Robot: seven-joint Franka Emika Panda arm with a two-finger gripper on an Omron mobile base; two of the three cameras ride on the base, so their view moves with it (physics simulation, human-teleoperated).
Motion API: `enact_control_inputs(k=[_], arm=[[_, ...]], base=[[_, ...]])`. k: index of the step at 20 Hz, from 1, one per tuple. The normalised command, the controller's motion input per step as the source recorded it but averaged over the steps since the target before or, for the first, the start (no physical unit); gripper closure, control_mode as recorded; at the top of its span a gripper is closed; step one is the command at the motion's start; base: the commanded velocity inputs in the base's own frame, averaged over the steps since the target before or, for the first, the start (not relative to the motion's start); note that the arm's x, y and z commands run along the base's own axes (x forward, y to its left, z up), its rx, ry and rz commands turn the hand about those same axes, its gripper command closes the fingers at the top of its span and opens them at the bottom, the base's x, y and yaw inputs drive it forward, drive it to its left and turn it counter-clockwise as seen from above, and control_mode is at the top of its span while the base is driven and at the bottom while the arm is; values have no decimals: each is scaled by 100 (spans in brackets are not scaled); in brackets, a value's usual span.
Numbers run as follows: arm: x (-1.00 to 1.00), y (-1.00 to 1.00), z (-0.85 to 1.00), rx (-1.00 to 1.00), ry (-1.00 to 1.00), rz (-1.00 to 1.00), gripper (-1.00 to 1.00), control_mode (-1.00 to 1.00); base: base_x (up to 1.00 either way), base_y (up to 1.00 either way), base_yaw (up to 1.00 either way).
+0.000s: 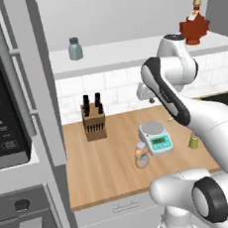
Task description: Put the shaker and condiment bottle from the counter next to their counterparts in the cabinet.
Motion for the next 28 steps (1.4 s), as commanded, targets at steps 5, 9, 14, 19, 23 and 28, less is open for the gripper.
enact_control_inputs(k=[5, 9, 14, 19, 23, 28], arm=[[-2, -15, -18, 1, 0, 5, -100, -100], [-21, -42, -21, 7, -2, 26, -100, -100], [-43, -52, -18, 13, -12, 38, -100, -100], [-48, -52, -16, 19, -19, 40, -100, -100], [-38, -49, -34, 6, -33, 25, -100, -100], [-12, -44, -96, 0, -46, 19, -100, -100]], base=[[0, 0, 0], [0, 0, 0], [0, 0, 0], [0, 0, 0], [0, 0, 0], [0, 0, 0]])
